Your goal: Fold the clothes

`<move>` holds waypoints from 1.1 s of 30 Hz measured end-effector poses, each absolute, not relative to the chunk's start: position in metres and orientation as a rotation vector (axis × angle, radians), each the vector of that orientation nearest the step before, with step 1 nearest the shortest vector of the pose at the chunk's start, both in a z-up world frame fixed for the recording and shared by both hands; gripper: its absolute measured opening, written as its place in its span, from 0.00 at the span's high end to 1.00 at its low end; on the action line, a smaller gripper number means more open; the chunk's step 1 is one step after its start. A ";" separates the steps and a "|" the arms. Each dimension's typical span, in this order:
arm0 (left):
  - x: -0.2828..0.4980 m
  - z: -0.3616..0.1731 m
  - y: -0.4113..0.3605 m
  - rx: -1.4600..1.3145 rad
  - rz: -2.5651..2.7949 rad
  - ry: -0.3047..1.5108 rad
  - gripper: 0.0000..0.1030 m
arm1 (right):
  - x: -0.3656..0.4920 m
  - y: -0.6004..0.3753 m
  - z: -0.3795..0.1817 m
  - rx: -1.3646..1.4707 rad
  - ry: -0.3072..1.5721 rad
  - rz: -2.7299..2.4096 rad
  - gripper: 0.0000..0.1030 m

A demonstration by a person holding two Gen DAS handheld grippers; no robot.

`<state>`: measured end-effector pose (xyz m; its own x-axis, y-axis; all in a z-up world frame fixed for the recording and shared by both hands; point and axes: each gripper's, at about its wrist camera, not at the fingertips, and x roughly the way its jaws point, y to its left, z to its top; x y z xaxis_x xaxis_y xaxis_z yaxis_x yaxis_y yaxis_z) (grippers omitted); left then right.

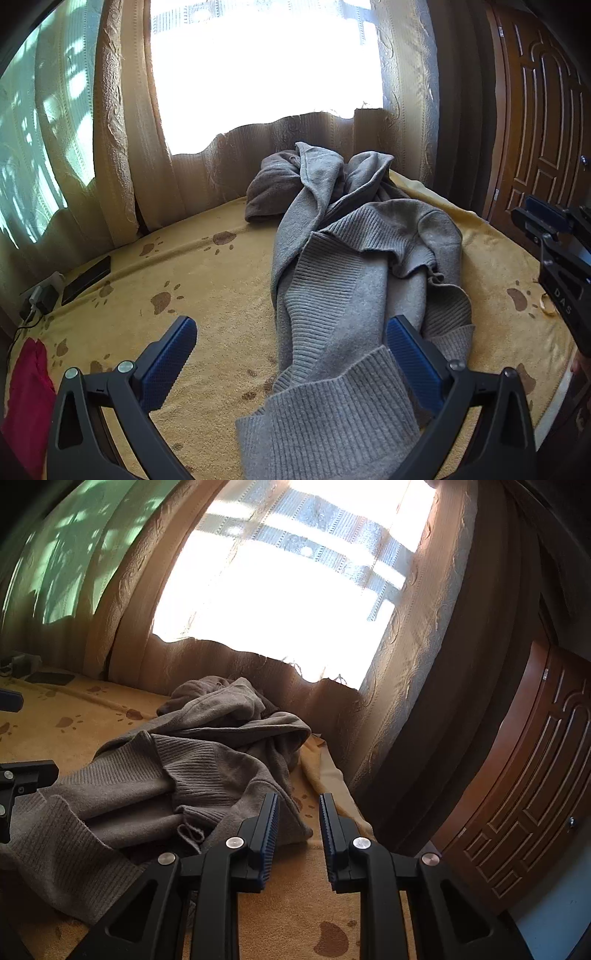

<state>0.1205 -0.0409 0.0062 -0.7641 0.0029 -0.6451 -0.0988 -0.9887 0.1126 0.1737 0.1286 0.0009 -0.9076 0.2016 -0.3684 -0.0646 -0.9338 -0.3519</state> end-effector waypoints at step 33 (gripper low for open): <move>-0.003 0.068 -0.025 -0.851 2.735 0.190 0.00 | 0.058 0.224 -0.035 -0.795 0.505 3.031 0.26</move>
<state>-0.0032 -0.0250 0.0675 -0.7911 0.2167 -0.5721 -0.2935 -0.9549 0.0442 0.0578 0.2242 -0.0353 -0.8742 -0.1102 -0.4729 -0.0490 -0.9490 0.3116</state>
